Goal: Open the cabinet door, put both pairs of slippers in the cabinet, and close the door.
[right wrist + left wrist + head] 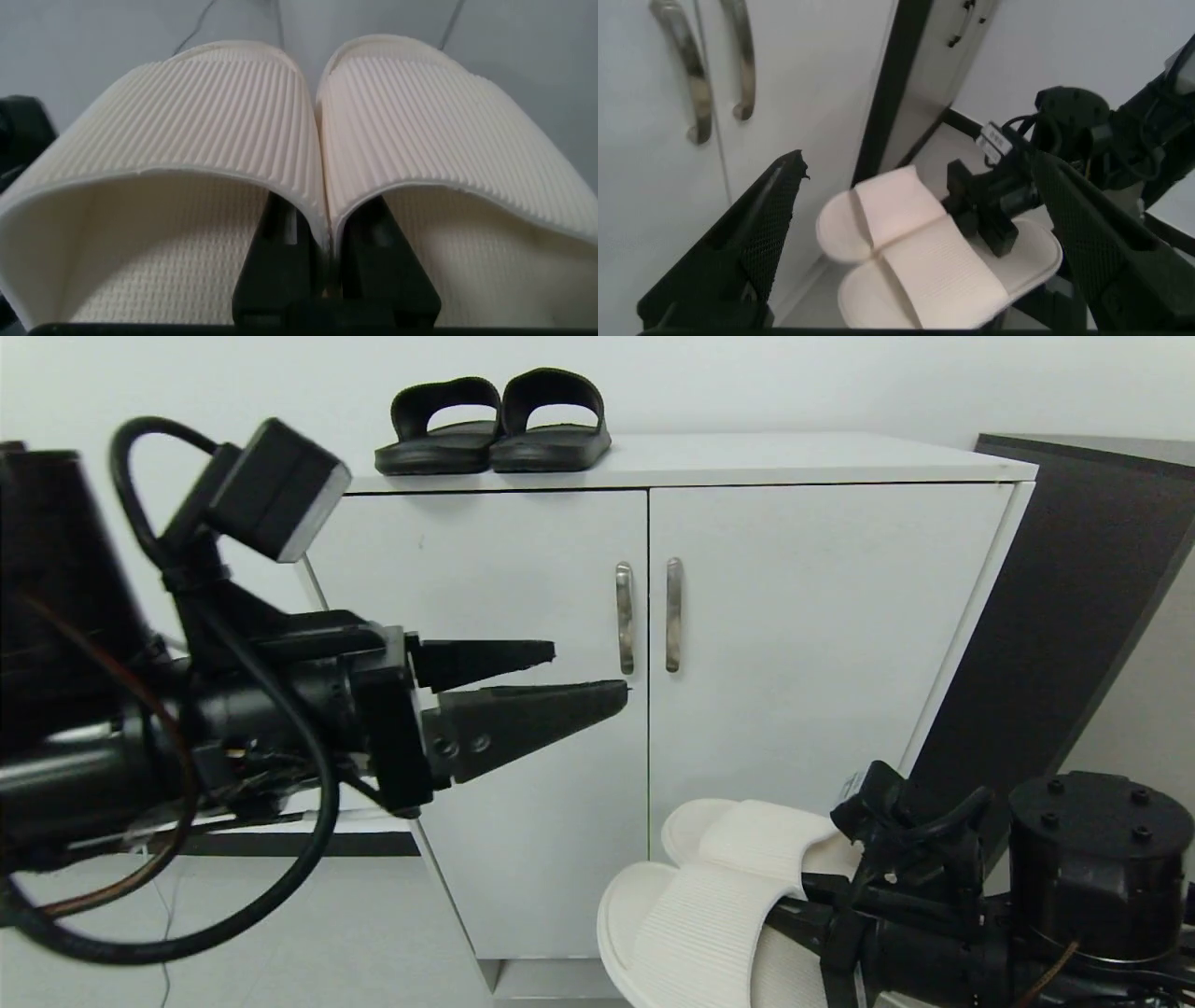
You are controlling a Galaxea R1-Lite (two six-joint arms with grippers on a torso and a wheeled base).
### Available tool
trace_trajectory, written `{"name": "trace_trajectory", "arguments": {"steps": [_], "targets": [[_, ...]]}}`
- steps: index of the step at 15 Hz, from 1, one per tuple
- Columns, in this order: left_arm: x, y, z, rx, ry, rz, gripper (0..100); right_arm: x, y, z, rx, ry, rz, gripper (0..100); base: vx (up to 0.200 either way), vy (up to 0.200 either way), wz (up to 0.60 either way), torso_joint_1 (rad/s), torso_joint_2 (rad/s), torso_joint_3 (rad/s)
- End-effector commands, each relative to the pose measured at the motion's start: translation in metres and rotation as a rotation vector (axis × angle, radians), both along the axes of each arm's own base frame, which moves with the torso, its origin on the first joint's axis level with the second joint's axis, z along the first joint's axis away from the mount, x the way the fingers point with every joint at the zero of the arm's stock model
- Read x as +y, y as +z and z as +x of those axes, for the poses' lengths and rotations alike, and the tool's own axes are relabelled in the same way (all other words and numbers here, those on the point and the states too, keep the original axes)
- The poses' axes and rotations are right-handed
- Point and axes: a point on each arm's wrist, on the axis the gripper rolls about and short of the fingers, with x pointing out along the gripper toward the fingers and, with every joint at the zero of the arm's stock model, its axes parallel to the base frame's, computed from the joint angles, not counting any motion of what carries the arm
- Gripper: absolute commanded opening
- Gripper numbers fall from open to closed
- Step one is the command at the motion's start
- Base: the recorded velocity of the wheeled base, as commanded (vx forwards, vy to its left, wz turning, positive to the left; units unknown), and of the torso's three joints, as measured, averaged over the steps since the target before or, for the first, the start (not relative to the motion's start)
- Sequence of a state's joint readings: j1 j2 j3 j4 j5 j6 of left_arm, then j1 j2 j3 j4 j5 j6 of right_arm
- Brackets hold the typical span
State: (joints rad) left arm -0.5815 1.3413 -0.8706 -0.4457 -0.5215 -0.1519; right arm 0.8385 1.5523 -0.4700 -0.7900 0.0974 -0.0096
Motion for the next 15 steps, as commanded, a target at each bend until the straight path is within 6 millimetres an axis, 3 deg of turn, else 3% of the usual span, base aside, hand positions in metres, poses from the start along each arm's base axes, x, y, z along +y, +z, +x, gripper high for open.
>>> {"name": "trace_trajectory", "arguments": {"steps": [1, 6, 15], "targets": [[-0.022, -0.002, 0.027, 0.027, -0.064, 0.012, 100, -0.002, -0.006, -0.001, 0.024, 0.029, -0.01, 0, 0.0, 0.0, 0.0, 0.0, 0.0, 0.0], [-0.065, -0.005, 0.065, 0.12, -0.14, -0.015, 100, -0.002, -0.011, 0.0, 0.041, 0.029, -0.024, 0, 0.0, 0.0, 0.0, 0.0, 0.0, 0.0], [-0.079, -0.007, 0.077, 0.13, -0.059, -0.021, 100, -0.001, -0.016, 0.001, 0.048, 0.034, -0.044, 0, 0.0, 0.0, 0.0, 0.0, 0.0, 0.0]]}}
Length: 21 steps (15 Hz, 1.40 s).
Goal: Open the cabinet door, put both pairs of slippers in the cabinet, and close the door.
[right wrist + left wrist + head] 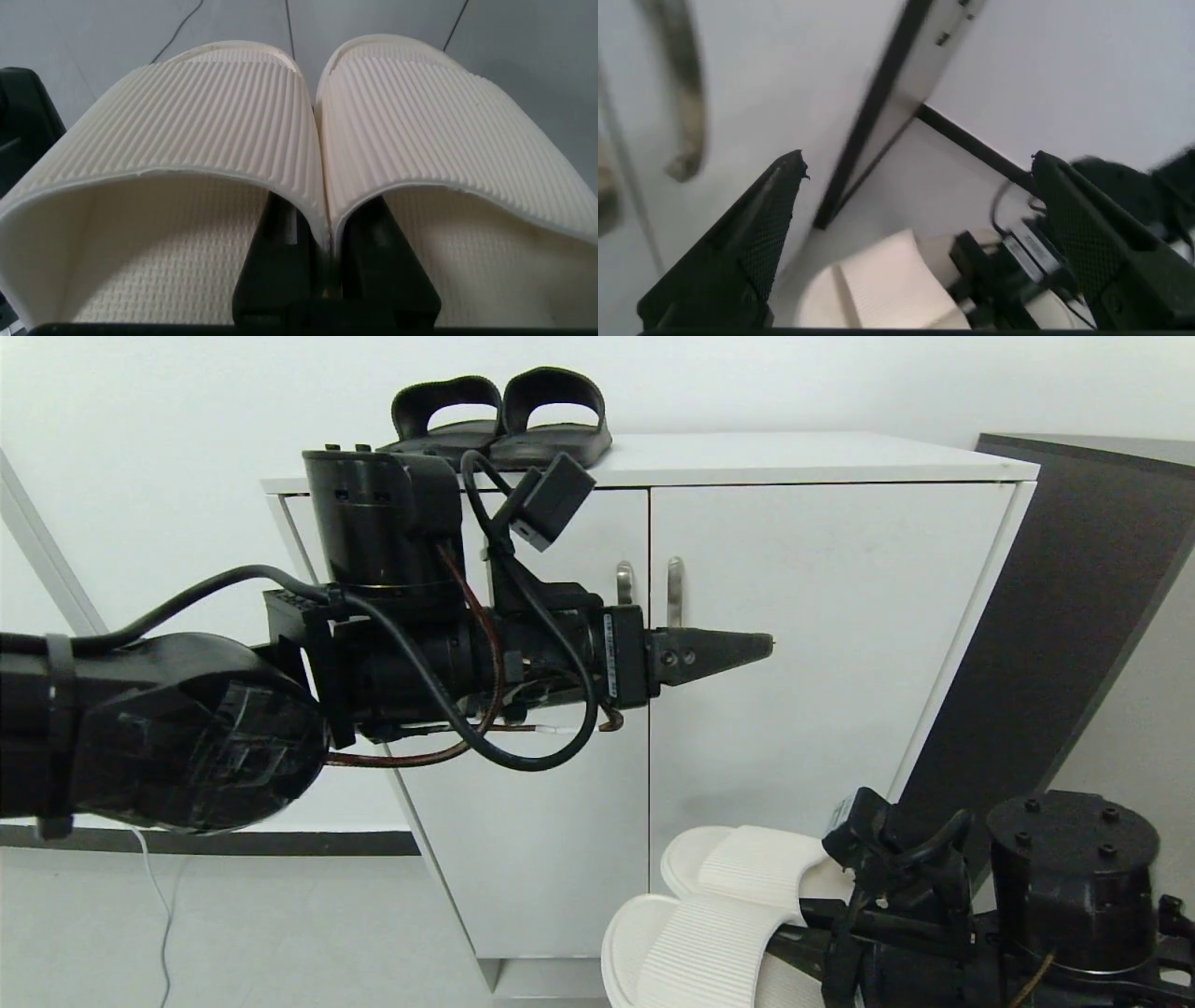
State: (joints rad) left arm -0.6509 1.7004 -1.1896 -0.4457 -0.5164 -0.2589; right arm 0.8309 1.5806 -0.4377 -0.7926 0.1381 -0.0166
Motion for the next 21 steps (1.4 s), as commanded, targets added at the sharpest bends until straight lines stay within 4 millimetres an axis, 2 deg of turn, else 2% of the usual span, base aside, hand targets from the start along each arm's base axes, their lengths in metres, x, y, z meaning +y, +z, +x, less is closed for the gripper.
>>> {"name": "trace_trajectory", "arguments": {"steps": [1, 7, 17, 21], "targets": [[-0.004, 0.0, 0.005, -0.002, 0.023, 0.0, 100, 0.001, -0.001, 0.001, 0.003, 0.001, -0.004, 0, 0.0, 0.0, 0.0, 0.0, 0.0, 0.0], [-0.014, -0.008, 0.025, -0.024, 0.159, -0.006, 100, 0.001, -0.001, 0.001, 0.001, -0.005, -0.004, 0, 0.0, 0.0, 0.0, 0.0, 0.0, 0.0], [-0.004, -0.011, 0.035, -0.016, 0.228, -0.006, 100, 0.002, -0.003, 0.002, 0.003, -0.005, -0.006, 0, 0.0, 0.0, 0.0, 0.0, 0.0, 0.0], [-0.01, -0.015, 0.044, -0.006, 0.229, -0.003, 100, 0.002, -0.004, 0.003, 0.003, -0.005, -0.006, 0, 0.0, 0.0, 0.0, 0.0, 0.0, 0.0]]}}
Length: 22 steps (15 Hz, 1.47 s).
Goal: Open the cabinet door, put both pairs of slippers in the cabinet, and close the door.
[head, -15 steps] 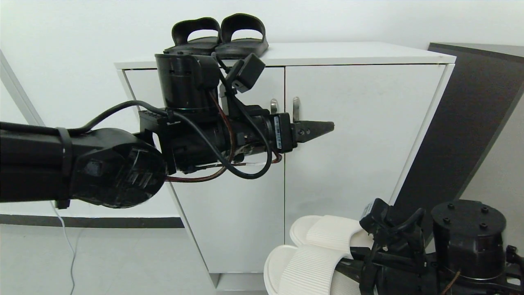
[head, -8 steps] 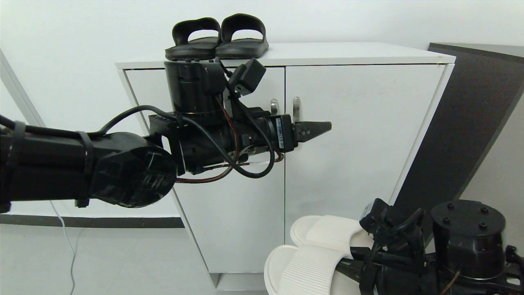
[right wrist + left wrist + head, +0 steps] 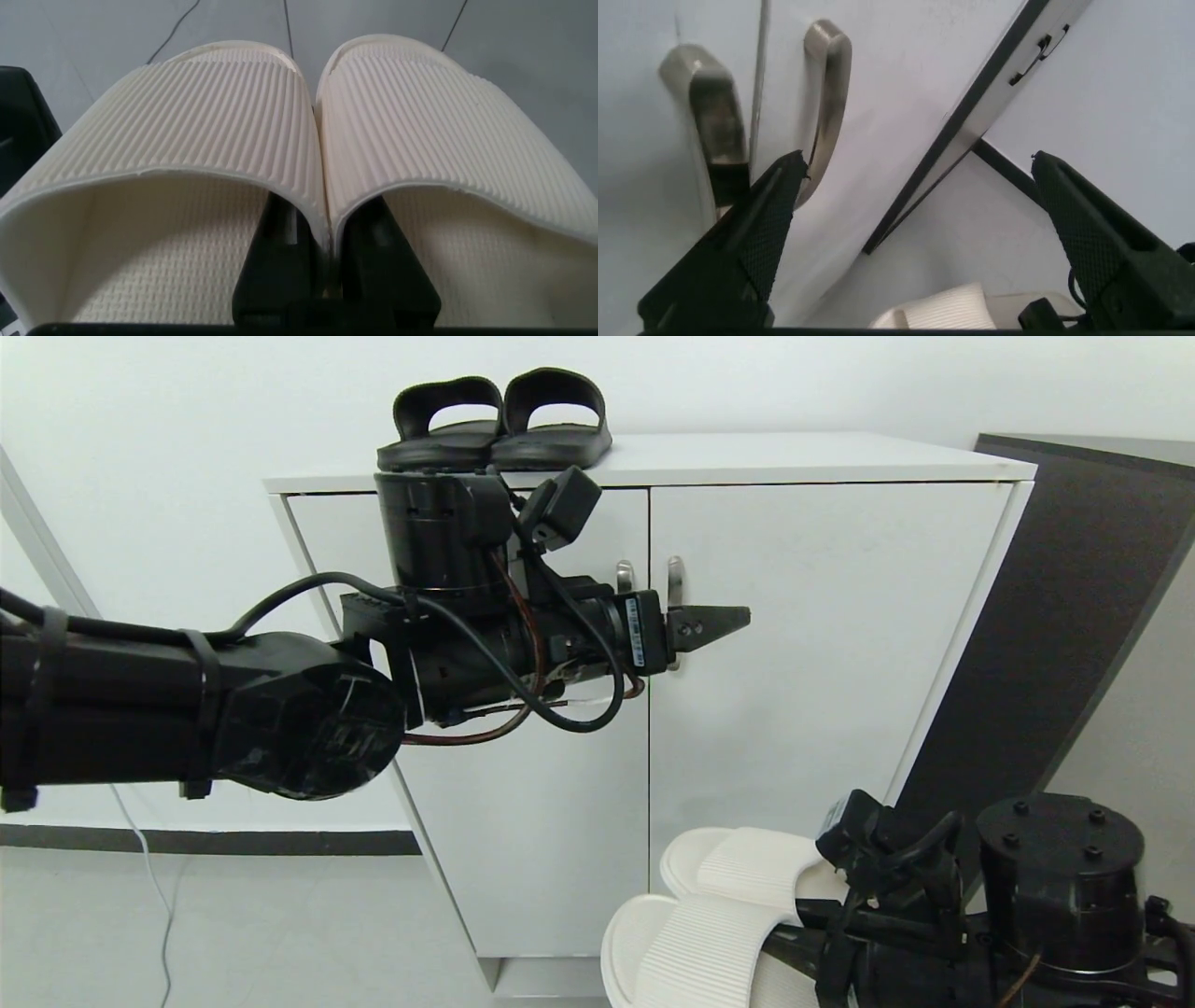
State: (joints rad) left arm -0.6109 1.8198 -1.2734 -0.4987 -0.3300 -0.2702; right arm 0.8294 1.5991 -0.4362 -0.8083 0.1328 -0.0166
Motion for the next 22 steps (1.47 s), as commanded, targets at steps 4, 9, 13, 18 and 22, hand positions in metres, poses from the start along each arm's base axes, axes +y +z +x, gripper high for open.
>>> {"name": "trace_trajectory", "arguments": {"steps": [4, 9, 13, 18, 22], "targets": [[-0.012, -0.007, 0.011, 0.013, -0.007, -0.003, 100, 0.001, -0.001, 0.001, 0.0, 0.0, -0.001, 0, 0.0, 0.0, 0.0, 0.0, 0.0, 0.0], [-0.011, -0.006, 0.006, 0.028, -0.012, -0.013, 0, 0.001, -0.004, -0.001, 0.01, 0.01, -0.007, 0, 0.0, 0.0, 0.0, 0.0, 0.0, 0.0], [0.0, -0.004, -0.011, 0.032, -0.015, -0.011, 0, -0.001, -0.01, -0.009, 0.043, 0.088, -0.012, 0, 0.0, 0.0, 0.0, 0.0, 0.0, 0.0], [-0.004, -0.005, -0.047, 0.019, -0.087, -0.014, 0, -0.009, -0.019, -0.021, -0.002, 0.201, 0.002, 0, 0.0, 0.0, 0.0, 0.0, 0.0, 0.0], [0.006, -0.002, -0.067, 0.015, -0.107, -0.015, 0, -0.01, -0.021, -0.022, -0.007, 0.209, -0.01, 0, 0.0, 0.0, 0.0, 0.0, 0.0, 0.0]]}}
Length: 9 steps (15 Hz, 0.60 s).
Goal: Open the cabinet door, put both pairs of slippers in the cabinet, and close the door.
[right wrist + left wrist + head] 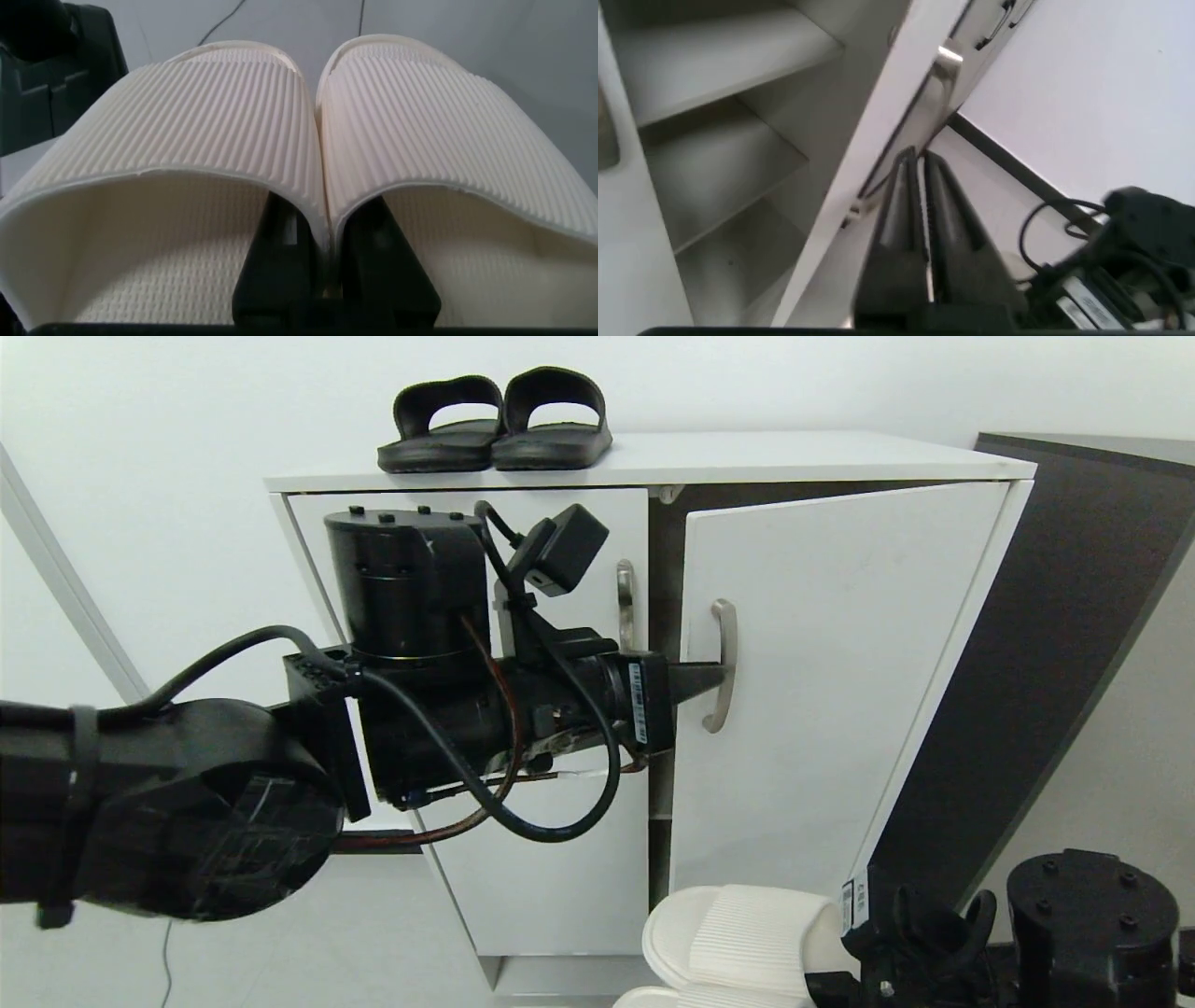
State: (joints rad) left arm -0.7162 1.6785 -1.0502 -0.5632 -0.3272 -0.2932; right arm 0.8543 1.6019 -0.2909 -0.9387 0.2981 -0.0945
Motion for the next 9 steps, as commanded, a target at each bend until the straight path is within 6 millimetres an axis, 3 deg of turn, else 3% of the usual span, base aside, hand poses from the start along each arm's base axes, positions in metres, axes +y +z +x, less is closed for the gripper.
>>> {"name": "trace_trajectory", "arguments": {"steps": [1, 9], "targets": [[0.01, 0.008, -0.012, -0.017, -0.003, -0.015, 0, 0.0, -0.001, -0.002, -0.002, 0.009, -0.005, 0, 0.0, 0.0, 0.0, 0.0, 0.0, 0.0], [0.029, 0.007, -0.004, -0.01, 0.065, -0.015, 0, 0.003, -0.004, -0.008, -0.006, 0.037, -0.021, 0, 0.0, 0.0, 0.0, 0.0, 0.0, 0.0]]}}
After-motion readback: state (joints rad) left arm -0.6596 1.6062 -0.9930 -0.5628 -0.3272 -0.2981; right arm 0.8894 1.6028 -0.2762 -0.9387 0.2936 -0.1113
